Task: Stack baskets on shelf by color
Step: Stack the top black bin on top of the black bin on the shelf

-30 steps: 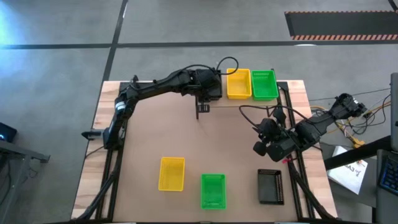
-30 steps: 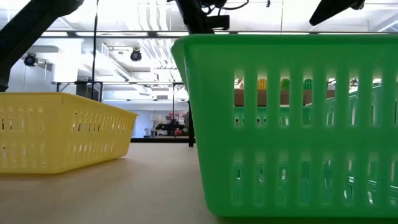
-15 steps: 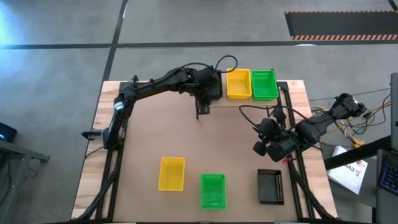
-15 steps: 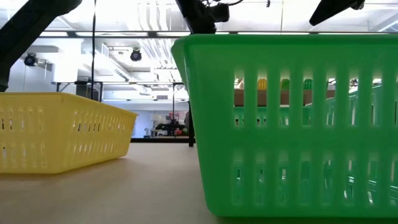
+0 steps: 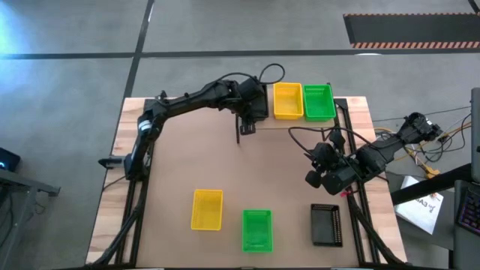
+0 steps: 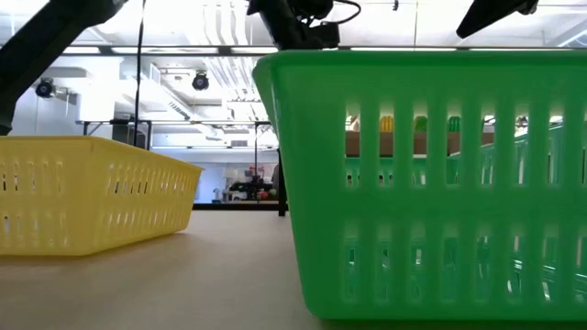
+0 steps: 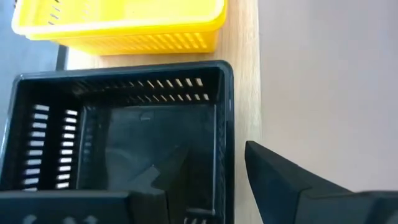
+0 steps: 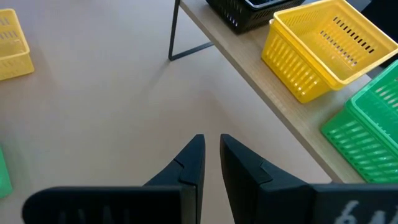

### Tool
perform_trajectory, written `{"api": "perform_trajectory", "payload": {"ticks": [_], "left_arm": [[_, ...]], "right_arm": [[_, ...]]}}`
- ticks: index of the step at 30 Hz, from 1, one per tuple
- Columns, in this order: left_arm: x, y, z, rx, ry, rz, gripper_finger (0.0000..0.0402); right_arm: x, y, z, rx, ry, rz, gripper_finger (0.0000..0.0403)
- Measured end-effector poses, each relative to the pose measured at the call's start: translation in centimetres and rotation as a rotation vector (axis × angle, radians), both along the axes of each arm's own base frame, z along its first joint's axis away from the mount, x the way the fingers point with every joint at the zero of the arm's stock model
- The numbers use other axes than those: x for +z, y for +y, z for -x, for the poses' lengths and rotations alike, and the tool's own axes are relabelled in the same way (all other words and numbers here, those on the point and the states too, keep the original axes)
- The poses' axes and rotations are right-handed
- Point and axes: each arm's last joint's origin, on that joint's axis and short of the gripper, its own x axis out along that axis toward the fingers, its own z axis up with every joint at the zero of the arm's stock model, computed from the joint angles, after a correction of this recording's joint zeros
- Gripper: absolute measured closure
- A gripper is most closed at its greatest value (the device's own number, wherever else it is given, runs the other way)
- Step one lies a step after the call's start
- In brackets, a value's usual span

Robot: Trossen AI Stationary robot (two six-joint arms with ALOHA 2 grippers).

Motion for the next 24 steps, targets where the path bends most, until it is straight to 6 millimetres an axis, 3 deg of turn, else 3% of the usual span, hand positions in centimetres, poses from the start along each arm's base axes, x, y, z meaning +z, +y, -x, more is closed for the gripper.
{"api": "perform_trajectory", "payload": {"ticks": [6, 19, 24], "left_arm": [[-1.5, 0.2, -0.3, -0.023, 0.026, -0.009, 0.0289], [-1.2, 0.4, -0.9, -0.100, -0.026, -0.084, 0.0386], [-1.4, 0.5, -1.2, -0.110, -0.048, -0.100, 0.0395]], "right_arm": [[0.0, 0.0, 0.0, 0.000, 0.000, 0.001, 0.0360], [0.0, 0.0, 0.0, 0.000, 0.001, 0.001, 0.0360], [0.0, 0.0, 0.0, 0.000, 0.001, 0.001, 0.0360]]}}
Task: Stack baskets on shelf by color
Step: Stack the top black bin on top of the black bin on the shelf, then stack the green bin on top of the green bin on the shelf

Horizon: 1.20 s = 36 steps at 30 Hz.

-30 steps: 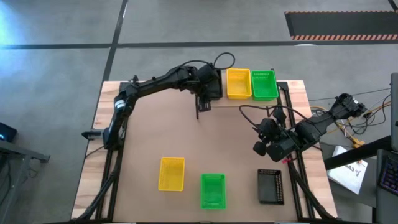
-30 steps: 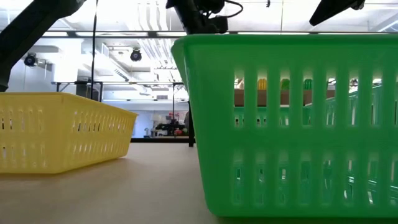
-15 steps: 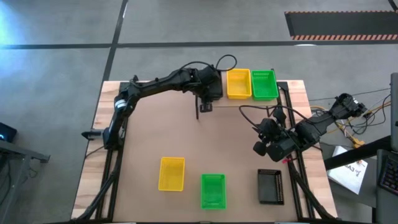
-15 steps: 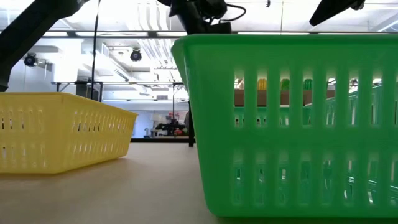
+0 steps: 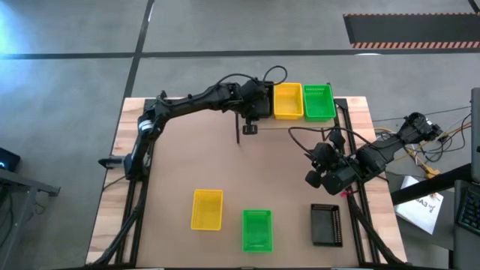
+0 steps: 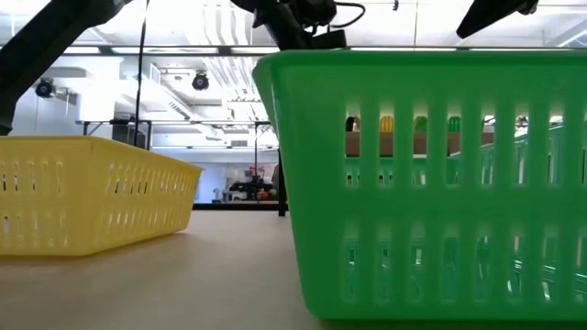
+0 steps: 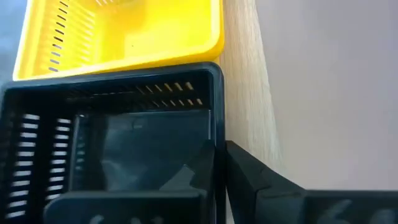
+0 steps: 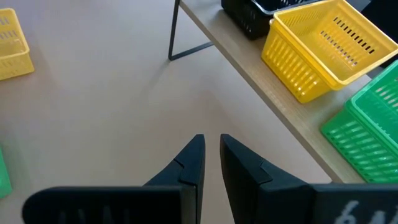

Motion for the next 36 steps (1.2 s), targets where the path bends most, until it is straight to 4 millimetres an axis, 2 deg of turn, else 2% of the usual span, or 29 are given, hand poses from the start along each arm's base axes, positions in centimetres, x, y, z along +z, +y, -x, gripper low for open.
{"api": "perform_trajectory", "payload": {"ticks": [17, 21, 27, 30, 36], "left_arm": [[-0.1, -0.1, 0.0, 0.000, 0.002, 0.015, 0.0384], [-0.2, -0.2, 0.0, -0.020, -0.006, 0.038, 0.0357], [0.0, -0.3, 0.0, -0.030, -0.014, 0.051, 0.0294], [0.9, -0.4, 0.5, -0.026, -0.034, 0.048, 0.0269], [4.4, -1.3, 2.7, 0.014, -0.114, 0.061, 0.0244]], "right_arm": [[0.0, 0.0, 0.0, 0.000, 0.000, -0.001, 0.0360], [0.2, 0.0, 0.0, 0.000, -0.006, -0.004, 0.0360], [0.4, 0.0, 0.0, 0.000, -0.010, -0.006, 0.0360], [0.4, 0.0, 0.0, -0.010, -0.018, -0.015, 0.0360], [0.5, 0.0, 0.1, -0.036, -0.031, -0.077, 0.0360]]}}
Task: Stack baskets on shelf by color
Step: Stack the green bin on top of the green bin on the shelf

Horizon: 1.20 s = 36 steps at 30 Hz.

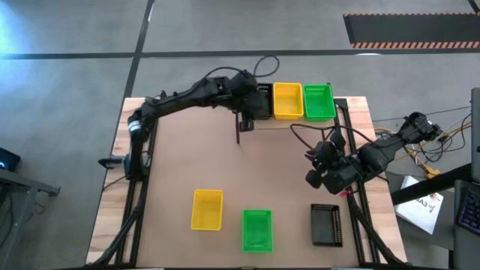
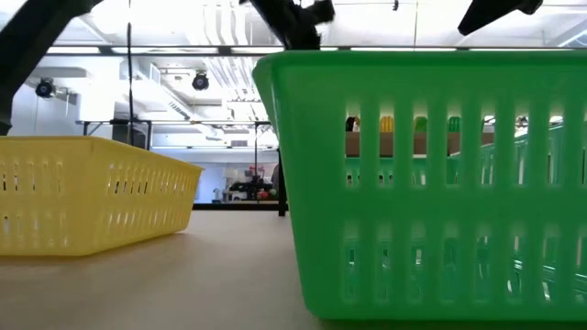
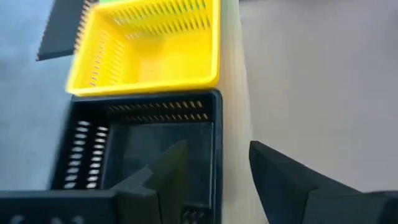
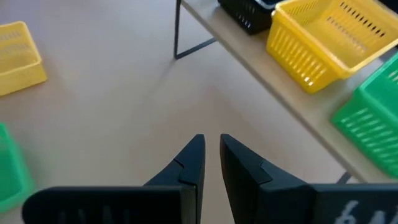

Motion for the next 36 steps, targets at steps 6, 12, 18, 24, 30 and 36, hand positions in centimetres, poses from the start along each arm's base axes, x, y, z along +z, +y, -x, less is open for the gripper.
{"api": "perform_trajectory", "payload": {"ticks": [6, 12, 18, 24, 30, 36], "left_arm": [[3.8, -1.7, 3.7, 0.109, -0.090, 0.107, 0.0242], [4.0, -3.8, 7.6, 0.151, -0.089, 0.157, 0.0242], [0.7, -6.2, 11.4, 0.203, -0.075, 0.229, 0.0242], [-2.7, -9.4, 14.8, 0.225, -0.115, 0.343, 0.0242], [-4.6, -12.8, 17.2, 0.206, -0.180, 0.442, 0.0242], [-6.1, -15.5, 17.9, 0.220, -0.233, 0.508, 0.0242]], "right_arm": [[0.6, 0.1, 0.0, -0.017, -0.022, -0.087, 0.0360], [0.1, 0.8, -0.9, -0.011, -0.020, -0.158, 0.0357], [-1.9, 3.3, -4.7, 0.114, 0.014, -0.204, 0.0310], [-5.1, 6.9, -9.1, 0.304, 0.025, -0.322, 0.0248], [-7.2, 11.9, -12.1, 0.471, -0.011, -0.383, 0.0228], [-8.7, 16.2, -14.5, 0.571, 0.024, -0.382, 0.0227]]}}
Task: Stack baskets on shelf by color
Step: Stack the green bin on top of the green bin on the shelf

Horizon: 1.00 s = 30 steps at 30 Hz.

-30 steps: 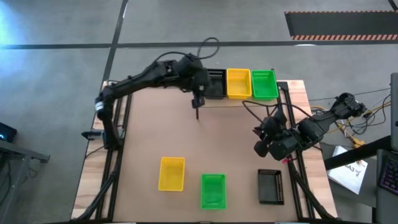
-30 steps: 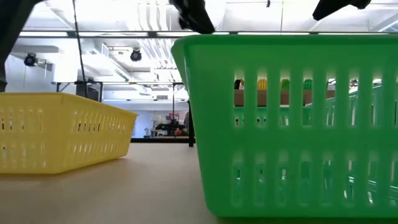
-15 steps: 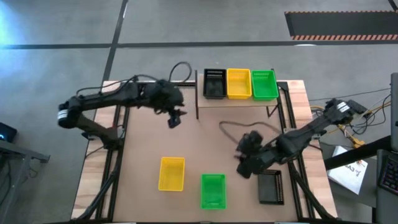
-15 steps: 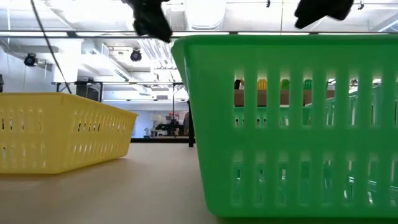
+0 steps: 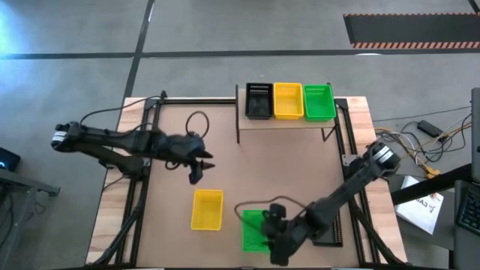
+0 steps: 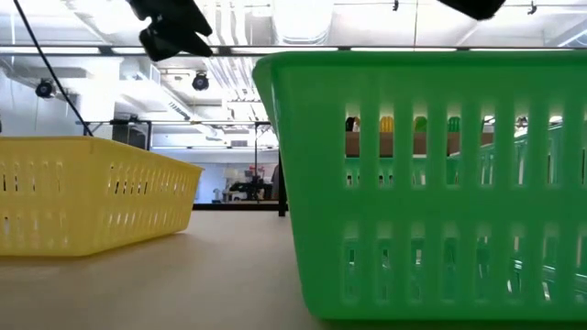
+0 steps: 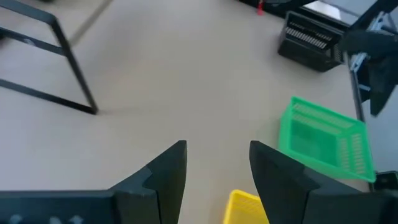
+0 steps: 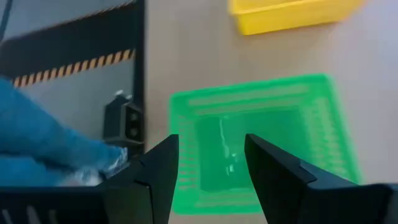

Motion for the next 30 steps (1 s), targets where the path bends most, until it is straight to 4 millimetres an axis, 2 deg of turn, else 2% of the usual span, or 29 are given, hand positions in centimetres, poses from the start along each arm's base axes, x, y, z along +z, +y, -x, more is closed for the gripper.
{"api": "perform_trajectory", "payload": {"ticks": [6, 10, 16, 22, 26, 30], "left_arm": [[-1.6, -2.1, -0.3, 0.013, -0.016, 0.036, 0.0242], [-2.2, -3.0, -0.7, -0.003, 0.006, 0.052, 0.0242], [-2.5, -3.5, -1.2, -0.020, 0.011, 0.051, 0.0242], [-2.8, -3.6, -1.4, -0.021, 0.025, 0.047, 0.0242], [-2.8, -3.6, -1.4, -0.022, 0.025, 0.047, 0.0242], [-2.8, -3.6, -1.4, -0.027, 0.024, 0.041, 0.0242]], "right_arm": [[-0.5, 3.0, -1.0, 0.146, -0.015, 0.026, 0.0227], [-2.3, 4.9, -1.5, 0.170, 0.013, 0.045, 0.0227], [-5.4, 6.3, -3.0, 0.078, 0.055, 0.137, 0.0227], [-7.1, 7.2, -4.1, 0.029, 0.127, 0.204, 0.0230], [-8.1, 7.2, -4.1, -0.008, 0.250, 0.284, 0.0263], [-7.9, 6.9, -4.0, -0.030, 0.319, 0.342, 0.0328]]}}
